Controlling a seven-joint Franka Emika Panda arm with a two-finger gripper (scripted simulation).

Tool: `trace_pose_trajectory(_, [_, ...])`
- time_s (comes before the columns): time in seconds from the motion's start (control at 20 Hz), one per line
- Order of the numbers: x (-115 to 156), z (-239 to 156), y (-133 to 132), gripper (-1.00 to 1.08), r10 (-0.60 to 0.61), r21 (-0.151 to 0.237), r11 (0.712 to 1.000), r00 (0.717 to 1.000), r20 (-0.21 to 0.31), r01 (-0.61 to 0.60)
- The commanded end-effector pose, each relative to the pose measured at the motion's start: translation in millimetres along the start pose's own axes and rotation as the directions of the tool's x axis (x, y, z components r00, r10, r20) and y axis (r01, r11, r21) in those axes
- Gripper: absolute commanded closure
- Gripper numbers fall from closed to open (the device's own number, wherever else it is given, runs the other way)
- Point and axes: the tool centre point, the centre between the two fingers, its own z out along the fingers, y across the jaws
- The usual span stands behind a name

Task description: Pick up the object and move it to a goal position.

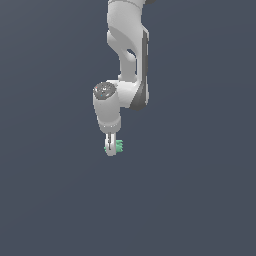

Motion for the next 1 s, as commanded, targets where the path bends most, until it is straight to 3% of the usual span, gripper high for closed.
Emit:
trace_pose_trajectory(0.0, [0.0, 9.0, 0.7, -0.92, 0.001, -0.001, 1.0, 1.0, 0.0, -0.001])
trace_pose_trajectory(0.55, [0.2, 43.2, 0.6, -0.92, 0.005, -0.001, 1.0, 1.0, 0.0, -0.005])
trace_pose_trajectory(0.6, [0.2, 43.2, 0.6, 1.08, 0.005, -0.001, 1.0, 1.0, 0.0, -0.005])
trace_pose_trajectory(0.95, [0.2, 43.2, 0.6, 1.08, 0.005, -0.001, 1.0, 1.0, 0.0, -0.005])
